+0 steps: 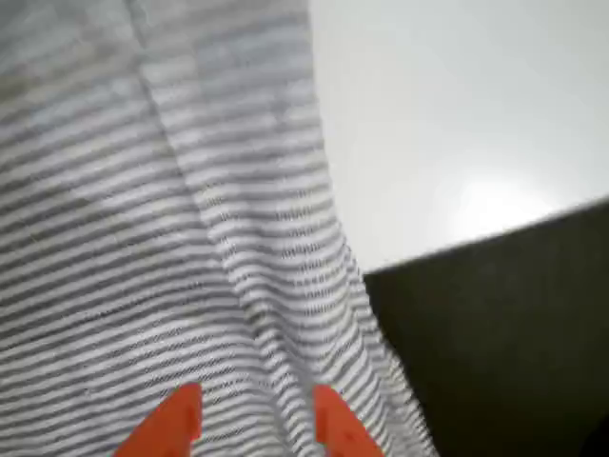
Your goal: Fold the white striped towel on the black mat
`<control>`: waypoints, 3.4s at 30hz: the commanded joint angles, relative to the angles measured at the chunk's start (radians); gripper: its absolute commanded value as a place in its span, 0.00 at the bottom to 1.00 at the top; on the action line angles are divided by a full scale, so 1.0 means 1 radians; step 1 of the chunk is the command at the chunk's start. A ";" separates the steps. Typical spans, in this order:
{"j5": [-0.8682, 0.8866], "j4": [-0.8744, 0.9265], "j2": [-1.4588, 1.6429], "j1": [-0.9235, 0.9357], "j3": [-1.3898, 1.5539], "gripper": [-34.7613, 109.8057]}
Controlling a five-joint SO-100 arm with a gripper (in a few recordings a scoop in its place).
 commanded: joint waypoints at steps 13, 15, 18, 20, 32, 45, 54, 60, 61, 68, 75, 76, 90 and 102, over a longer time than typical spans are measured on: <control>0.299 -0.072 0.721 0.281 0.844 0.31; 0.354 -0.104 0.750 0.301 0.919 0.31; 0.456 -0.252 0.808 0.308 1.097 0.32; 0.508 -0.330 0.836 0.305 1.190 0.33; 0.838 -0.653 0.761 0.095 1.393 0.33; 0.781 -0.508 0.848 0.110 1.345 0.24; 0.584 -0.351 0.951 0.230 1.324 0.37; 0.469 -0.307 1.002 0.207 1.305 0.37; 0.474 -0.302 1.009 0.206 1.313 0.37; 0.523 -0.403 0.999 0.242 1.419 0.36; 0.601 -0.546 0.950 0.239 1.500 0.35; 0.618 -0.581 0.942 0.227 1.519 0.35; 0.827 -0.575 0.834 0.057 1.430 0.24; 0.604 -0.362 1.019 0.299 1.416 0.36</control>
